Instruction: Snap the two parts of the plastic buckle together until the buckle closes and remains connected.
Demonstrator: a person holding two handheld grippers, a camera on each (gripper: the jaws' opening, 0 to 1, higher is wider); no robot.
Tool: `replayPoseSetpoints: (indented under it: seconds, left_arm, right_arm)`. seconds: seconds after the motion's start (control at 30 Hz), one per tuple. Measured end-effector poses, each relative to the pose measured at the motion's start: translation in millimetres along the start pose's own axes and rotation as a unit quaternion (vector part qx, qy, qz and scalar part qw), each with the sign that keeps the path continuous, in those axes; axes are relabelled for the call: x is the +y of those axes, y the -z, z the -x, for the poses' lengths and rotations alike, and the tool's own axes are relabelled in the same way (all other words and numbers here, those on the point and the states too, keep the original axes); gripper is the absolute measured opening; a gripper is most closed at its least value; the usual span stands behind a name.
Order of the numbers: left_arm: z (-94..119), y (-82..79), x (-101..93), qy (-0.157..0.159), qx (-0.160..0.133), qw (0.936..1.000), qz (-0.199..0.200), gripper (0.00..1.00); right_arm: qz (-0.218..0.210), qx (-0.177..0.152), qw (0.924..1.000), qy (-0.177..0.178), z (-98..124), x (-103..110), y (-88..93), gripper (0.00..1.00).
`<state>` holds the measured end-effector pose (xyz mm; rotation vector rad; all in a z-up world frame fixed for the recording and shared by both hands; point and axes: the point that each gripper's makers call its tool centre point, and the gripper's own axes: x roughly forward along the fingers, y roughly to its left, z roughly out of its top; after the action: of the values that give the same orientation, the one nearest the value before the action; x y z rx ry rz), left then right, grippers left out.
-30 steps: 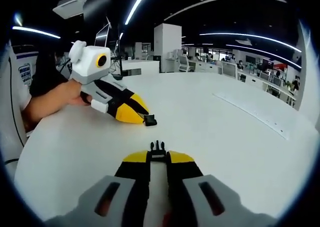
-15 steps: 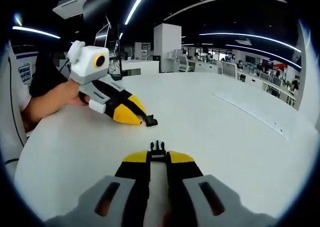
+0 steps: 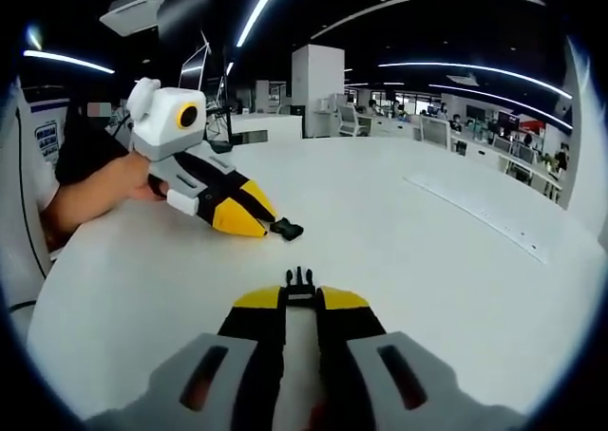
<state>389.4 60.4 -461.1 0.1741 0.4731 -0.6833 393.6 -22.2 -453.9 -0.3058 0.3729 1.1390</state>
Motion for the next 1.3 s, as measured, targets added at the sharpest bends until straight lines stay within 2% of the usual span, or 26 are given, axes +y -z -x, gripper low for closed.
replayPoseSetpoints:
  seconds: [0.77,1.3]
  left_arm:
    - [-3.9,-3.9,6.2,0.013,-0.014,0.9998,0.009,0.17]
    - [-7.1,-7.0,-1.3,0.019,-0.018,0.9997,-0.004,0.16]
  right_arm:
    - [-0.001,0.002,1.0,-0.001,1.4,0.0,1.8,0.13]
    - [-0.002,0.002,1.0,-0.001,1.2,-2.1,1.4,0.13]
